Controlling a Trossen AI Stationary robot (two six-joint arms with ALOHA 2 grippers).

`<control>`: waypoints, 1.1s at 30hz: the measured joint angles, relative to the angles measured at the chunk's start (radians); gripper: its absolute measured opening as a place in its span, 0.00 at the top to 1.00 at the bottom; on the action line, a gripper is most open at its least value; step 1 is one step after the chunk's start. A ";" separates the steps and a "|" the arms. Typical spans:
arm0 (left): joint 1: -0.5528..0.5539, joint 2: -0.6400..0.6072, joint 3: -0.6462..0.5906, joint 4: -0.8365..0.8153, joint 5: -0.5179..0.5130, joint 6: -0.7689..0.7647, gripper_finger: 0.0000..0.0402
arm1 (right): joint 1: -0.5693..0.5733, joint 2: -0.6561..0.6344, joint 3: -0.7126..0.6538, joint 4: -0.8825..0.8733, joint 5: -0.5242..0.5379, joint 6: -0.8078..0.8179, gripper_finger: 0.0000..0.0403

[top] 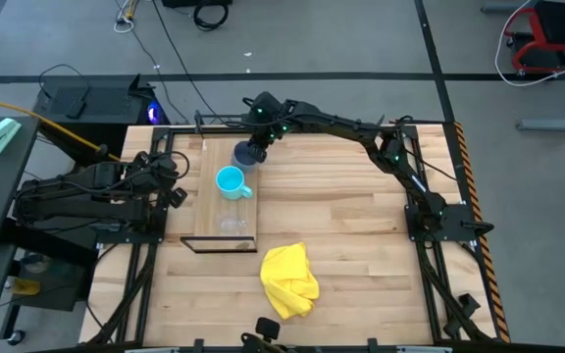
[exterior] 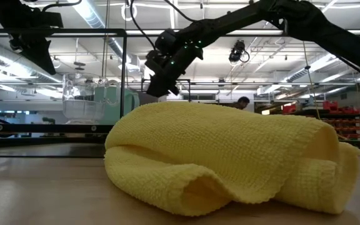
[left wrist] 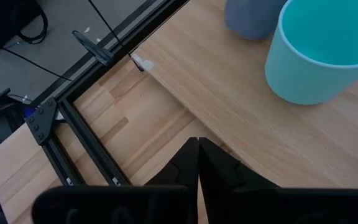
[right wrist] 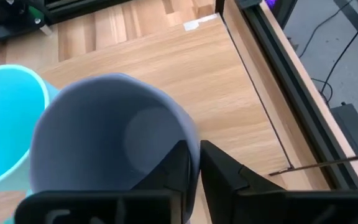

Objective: Stack small to large cups/mugs on shelf
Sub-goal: Put the dark blue on the shelf

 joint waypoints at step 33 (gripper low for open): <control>0.019 0.034 0.053 0.466 -0.035 0.360 0.95 | 0.010 -0.109 0.046 -0.060 0.042 0.016 0.78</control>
